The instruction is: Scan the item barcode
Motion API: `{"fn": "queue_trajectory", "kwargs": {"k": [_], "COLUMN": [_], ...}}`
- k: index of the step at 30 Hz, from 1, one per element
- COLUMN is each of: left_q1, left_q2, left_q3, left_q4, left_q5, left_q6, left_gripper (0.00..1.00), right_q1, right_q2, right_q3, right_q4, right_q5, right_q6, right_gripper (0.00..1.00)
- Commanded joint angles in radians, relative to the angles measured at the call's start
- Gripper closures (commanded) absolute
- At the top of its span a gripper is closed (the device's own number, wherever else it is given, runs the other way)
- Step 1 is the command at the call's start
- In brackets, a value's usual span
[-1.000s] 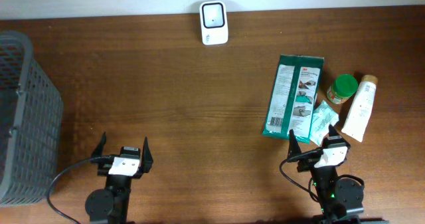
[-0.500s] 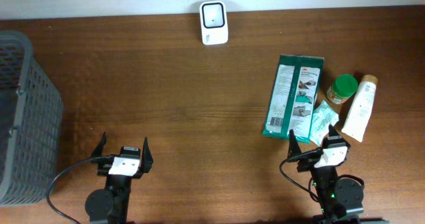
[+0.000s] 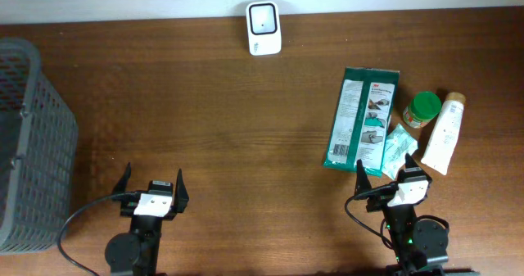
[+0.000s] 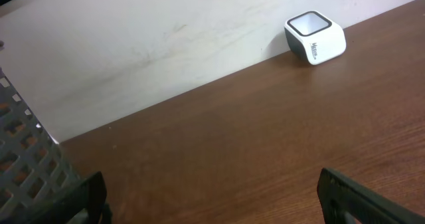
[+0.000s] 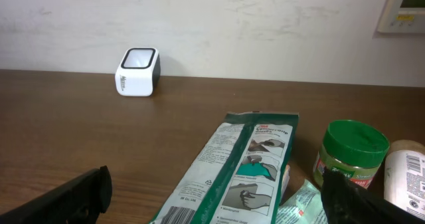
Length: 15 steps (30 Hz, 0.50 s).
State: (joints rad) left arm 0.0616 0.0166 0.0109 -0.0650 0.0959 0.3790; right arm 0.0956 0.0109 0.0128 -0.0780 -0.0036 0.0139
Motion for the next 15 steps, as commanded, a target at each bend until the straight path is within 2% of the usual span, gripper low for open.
{"fn": "queue_trajectory", "kwargs": {"k": [1,15], "left_q1": [-0.005,-0.005], "left_q2": [-0.011,-0.011], "left_q3": [-0.002,-0.002], "left_q4": [-0.009,-0.009], "left_q5": [-0.011,-0.011], "left_q6": [0.016,0.016], "left_gripper": [0.01,0.01], "right_q1": [0.009,0.009], "right_q2": [-0.008,-0.008], "right_q3": [-0.007,-0.007], "right_q4": [-0.004,-0.004], "right_q5": [0.009,0.009], "right_q6": [-0.007,-0.007], "right_gripper": [0.02,0.02]}}
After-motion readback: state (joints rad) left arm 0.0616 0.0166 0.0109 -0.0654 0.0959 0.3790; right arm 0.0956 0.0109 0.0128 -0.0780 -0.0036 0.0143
